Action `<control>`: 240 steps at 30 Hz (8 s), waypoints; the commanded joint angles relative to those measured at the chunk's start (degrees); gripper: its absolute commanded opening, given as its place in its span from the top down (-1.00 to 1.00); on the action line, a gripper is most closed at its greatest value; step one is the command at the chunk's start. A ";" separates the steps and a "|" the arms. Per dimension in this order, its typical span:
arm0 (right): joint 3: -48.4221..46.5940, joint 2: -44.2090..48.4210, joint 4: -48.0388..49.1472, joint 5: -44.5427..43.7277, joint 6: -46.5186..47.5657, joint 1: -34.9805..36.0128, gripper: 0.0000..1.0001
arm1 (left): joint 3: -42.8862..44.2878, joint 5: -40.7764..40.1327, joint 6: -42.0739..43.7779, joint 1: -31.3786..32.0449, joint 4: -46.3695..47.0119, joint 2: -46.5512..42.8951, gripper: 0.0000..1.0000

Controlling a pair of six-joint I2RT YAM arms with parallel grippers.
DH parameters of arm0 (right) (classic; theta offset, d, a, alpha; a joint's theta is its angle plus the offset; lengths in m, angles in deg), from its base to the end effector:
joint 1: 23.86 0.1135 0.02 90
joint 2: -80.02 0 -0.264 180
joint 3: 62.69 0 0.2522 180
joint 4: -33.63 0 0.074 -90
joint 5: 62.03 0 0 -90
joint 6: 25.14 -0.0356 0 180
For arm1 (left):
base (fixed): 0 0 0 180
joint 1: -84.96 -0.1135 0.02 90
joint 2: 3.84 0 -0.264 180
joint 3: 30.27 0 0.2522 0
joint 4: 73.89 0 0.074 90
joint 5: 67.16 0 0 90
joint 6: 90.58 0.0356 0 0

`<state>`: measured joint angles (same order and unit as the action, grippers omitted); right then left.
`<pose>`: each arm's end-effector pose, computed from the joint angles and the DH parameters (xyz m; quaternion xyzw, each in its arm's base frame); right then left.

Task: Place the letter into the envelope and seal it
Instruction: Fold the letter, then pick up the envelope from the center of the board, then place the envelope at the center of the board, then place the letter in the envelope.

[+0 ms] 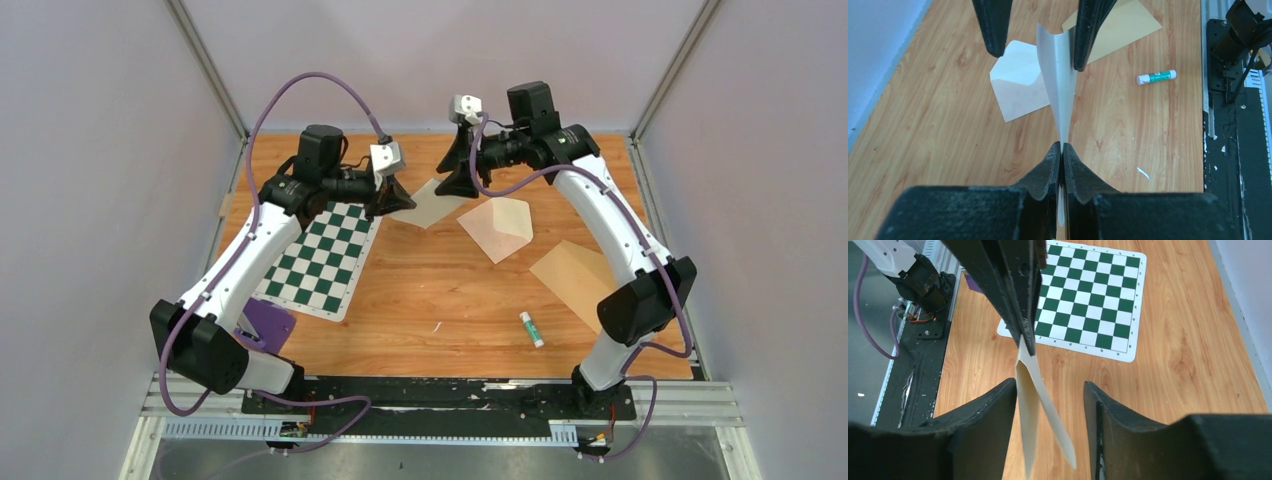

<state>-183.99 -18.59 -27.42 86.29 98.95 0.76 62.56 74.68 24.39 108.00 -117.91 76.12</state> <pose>0.3191 0.1796 0.4143 -0.5703 0.5811 0.4057 0.4153 0.2669 -0.1440 0.3800 0.5149 0.6283 -0.3732 0.4482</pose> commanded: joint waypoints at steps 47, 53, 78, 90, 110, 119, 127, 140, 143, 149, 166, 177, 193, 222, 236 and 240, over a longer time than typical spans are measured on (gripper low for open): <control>32.41 9.22 -6.16 -39.63 -2.97 -36.57 -0.39 | 1.22 7.52 -10.50 -2.83 0.97 4.85 1.00; 30.85 -0.27 -7.55 -50.11 1.99 -38.98 -0.52 | 0.67 7.49 -10.71 -2.84 1.42 4.85 1.00; -2.60 -6.39 -30.59 -32.80 -7.21 -38.72 1.00 | 1.63 3.98 -6.69 -4.08 -3.71 4.95 1.00; -1.41 -7.49 -17.55 0.74 -36.13 -20.95 1.00 | 8.03 -7.02 -9.58 -7.84 -9.75 5.05 0.99; 28.83 -14.44 14.16 -0.68 -60.96 -9.82 1.00 | 1.89 -8.48 -25.97 -13.82 -4.06 0.47 0.98; 33.54 -15.79 14.48 -5.21 -64.21 -8.51 0.62 | -3.14 -5.44 -36.19 -13.81 6.67 1.60 0.96; 32.86 -10.61 8.96 -9.37 -59.45 -10.51 0.08 | -4.59 -4.01 -48.55 -13.82 16.09 4.38 0.94; 12.58 1.86 27.23 2.47 -63.83 -14.11 -0.54 | -0.47 13.84 -74.63 -13.82 49.92 7.29 1.00; 7.02 -0.68 29.46 4.57 -64.55 -11.09 -0.56 | -0.62 16.02 -80.90 -13.89 53.59 7.92 1.00; 3.43 -2.97 33.24 6.14 -66.26 -6.07 -0.44 | -1.39 18.54 -89.83 -14.46 61.68 9.15 1.00; -3.00 -7.24 37.97 5.03 -69.90 -1.01 -0.04 | -3.83 14.63 -97.43 -15.73 62.98 9.15 1.00; -2.36 -6.69 37.84 3.90 -69.74 -0.88 1.00 | -5.45 13.42 -95.90 -16.01 61.95 8.41 0.90; 20.22 6.85 -4.09 -3.97 -38.04 -9.65 1.00 | -20.61 -13.69 -65.53 -20.03 14.60 3.07 -0.59; 33.84 -3.02 4.70 -27.52 -44.78 -2.04 1.00 | -39.62 -16.80 -76.96 -3.67 31.68 15.97 -0.37; 40.35 -3.26 9.09 -26.42 -42.53 -2.03 1.00 | -39.63 -18.84 -77.08 -2.76 29.12 19.23 -0.31; 41.15 -3.25 9.76 -24.04 -42.96 -1.95 1.00 | -38.87 -18.29 -77.25 -2.72 29.85 21.09 -0.32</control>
<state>-143.75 -22.13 -20.43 60.11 55.54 -1.47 24.07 61.43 -54.14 104.81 -85.87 93.34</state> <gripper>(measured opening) 0.011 0.654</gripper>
